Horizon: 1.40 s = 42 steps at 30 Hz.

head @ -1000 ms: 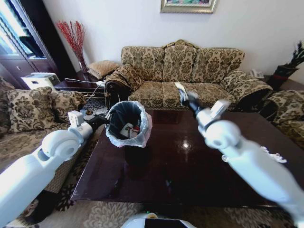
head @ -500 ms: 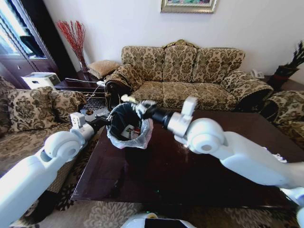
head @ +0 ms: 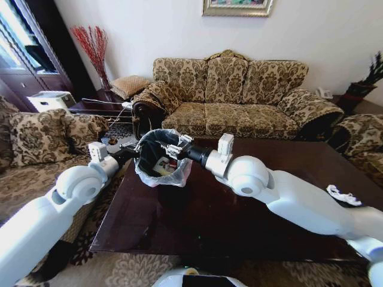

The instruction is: Move to the front of the table and place the trash on the table into the trash bin.

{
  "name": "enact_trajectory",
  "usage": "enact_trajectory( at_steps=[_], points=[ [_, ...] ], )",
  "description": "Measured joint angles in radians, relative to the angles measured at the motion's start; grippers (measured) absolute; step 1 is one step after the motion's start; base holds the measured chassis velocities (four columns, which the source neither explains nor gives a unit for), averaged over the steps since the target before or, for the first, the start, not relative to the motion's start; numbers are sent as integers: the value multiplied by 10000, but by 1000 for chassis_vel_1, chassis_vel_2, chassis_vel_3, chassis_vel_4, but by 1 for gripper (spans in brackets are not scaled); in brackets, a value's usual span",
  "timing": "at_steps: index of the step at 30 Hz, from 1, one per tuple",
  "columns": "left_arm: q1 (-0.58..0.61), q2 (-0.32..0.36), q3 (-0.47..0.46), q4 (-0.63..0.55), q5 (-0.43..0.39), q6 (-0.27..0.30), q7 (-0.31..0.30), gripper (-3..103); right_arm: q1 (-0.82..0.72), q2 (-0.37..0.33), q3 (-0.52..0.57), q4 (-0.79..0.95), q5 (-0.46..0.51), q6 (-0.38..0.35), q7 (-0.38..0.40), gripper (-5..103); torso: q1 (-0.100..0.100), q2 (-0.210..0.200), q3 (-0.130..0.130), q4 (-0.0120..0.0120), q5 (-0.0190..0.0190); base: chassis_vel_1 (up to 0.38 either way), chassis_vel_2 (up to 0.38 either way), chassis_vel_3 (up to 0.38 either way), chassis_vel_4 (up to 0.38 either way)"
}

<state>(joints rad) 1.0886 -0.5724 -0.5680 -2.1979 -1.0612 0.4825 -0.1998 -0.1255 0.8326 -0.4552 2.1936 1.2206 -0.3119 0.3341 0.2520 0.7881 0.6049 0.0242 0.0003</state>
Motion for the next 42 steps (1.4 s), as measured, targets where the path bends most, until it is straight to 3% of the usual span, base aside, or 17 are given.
enact_trajectory(
  at_steps=[3,4,7,9,10,12,14,17,23,29,32,42],
  points=[
    [113,-122,-128,-130,90,223,4,3,-680,-713,905,34,-284,-61,1387,76,0,0,0,3,-3,0,0,0,0],
    [113,-122,-128,-130,90,223,4,3,-680,-713,905,34,-284,-61,1387,76,0,0,0,3,-3,0,0,0,0],
    [150,-228,-154,-232,84,245,52,3,-2810,-1584,2384,-552,-2299,-113,1489,91,-1,0,-1,-2,5,0,0,0,0],
    [150,-238,-148,-258,83,244,56,3,-3373,-1703,2760,-676,-2632,-77,1437,91,0,0,0,-5,8,0,0,0,0],
    [150,-246,-128,-328,77,240,58,3,-4763,-1877,3811,-841,-3175,-63,1323,96,0,-1,0,-7,12,0,0,0,0],
    [258,-244,-203,-436,71,239,59,3,-6923,-1897,5432,-843,-3595,-243,1256,100,0,-2,0,-18,6,0,0,0,0],
    [337,-246,-279,-480,72,239,56,3,-7279,-1851,5645,-838,-3637,-283,1280,100,0,-2,0,-17,4,-38,-54,-34,-40],
    [445,-268,-414,-589,70,239,-115,3,-8845,-1292,6832,-762,-3899,-381,1669,100,-2,-1,-2,0,3,-30,-41,-48,-59],
    [431,-238,-405,-676,47,176,-140,3,-9730,-682,7741,-781,-4312,-580,1973,100,-2,-2,-2,4,-3,-55,-53,-50,-65],
    [476,-246,-421,-681,26,9,-269,3,-10510,-104,8743,-1110,-4589,-946,1938,100,-1,-2,-1,-15,3,-77,-69,-57,-76],
    [474,-234,-450,-681,13,-18,-262,3,-11025,141,9186,-1145,-4789,-967,1868,100,-1,-1,-1,1,0,-14,-17,5,-8],
    [618,-270,-496,-968,15,-2,-331,3,-11396,377,9040,-1048,-5108,-947,1778,100,-1,-1,-1,-2,-2,-97,-89,107,95]
  ],
)
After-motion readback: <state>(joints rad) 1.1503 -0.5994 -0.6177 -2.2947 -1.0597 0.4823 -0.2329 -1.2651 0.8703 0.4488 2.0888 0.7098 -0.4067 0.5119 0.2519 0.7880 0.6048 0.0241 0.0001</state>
